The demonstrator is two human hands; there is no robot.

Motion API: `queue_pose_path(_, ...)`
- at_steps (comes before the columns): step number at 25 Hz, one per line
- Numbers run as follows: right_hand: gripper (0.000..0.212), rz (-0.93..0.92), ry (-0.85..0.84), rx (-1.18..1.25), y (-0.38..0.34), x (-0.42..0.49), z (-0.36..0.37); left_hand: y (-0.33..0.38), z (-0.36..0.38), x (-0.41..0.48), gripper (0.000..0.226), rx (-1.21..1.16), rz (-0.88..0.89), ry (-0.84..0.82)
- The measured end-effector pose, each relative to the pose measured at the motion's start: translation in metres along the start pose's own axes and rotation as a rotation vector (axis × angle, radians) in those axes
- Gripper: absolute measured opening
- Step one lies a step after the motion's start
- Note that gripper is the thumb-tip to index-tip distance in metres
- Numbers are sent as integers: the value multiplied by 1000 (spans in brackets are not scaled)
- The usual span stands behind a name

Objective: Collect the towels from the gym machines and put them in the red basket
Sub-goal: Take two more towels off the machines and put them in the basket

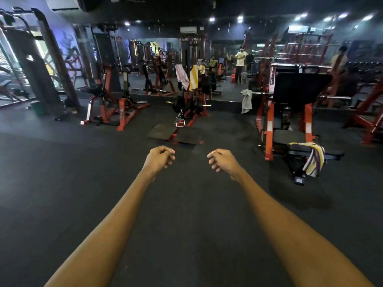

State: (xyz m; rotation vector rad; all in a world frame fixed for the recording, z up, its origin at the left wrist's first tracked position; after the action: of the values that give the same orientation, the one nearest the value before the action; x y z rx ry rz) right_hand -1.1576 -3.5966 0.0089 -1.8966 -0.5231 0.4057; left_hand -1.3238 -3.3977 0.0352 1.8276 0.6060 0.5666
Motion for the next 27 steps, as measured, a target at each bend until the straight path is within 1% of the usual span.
queue_pose_path(4, 28, 11, 3, 16, -1, 76, 16, -22, 0, 74, 23, 7, -24, -13)
queue_pose_path(10, 27, 16, -25, 45, 14, 228, 44, -68, 9, 215, 23, 61, -63, 12)
queue_pose_path(13, 27, 36, -37, 46, 13, 313, 46, -74, 19, 299, 22, 72, -100, 5)
queue_pose_path(18, 28, 36, -14, 69, -14, 452, 42, -72, 25, 429, 23, 52, -108, 42)
queue_pose_path(23, 28, 38, -58, 47, -17, 591, 85, -106, 11, 557, 22, 31, -149, 77)
queue_pose_path(27, 37, 49, -63, 85, -24, 706, 130, -137, -12, 678, 23, 25, -132, 86)
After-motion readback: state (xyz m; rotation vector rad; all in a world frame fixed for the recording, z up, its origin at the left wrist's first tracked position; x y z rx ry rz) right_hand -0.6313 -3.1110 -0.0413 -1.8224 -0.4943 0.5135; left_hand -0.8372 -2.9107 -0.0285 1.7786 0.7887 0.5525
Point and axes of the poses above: each hand's wrist, its own x-axis towards the middle knuckle, its own z-axis out of the palm, y = z × x, the point moved 6 cm from there along x, towards the middle knuckle, and after that the axes turned 1 degree about z, right-handed, at the moved point
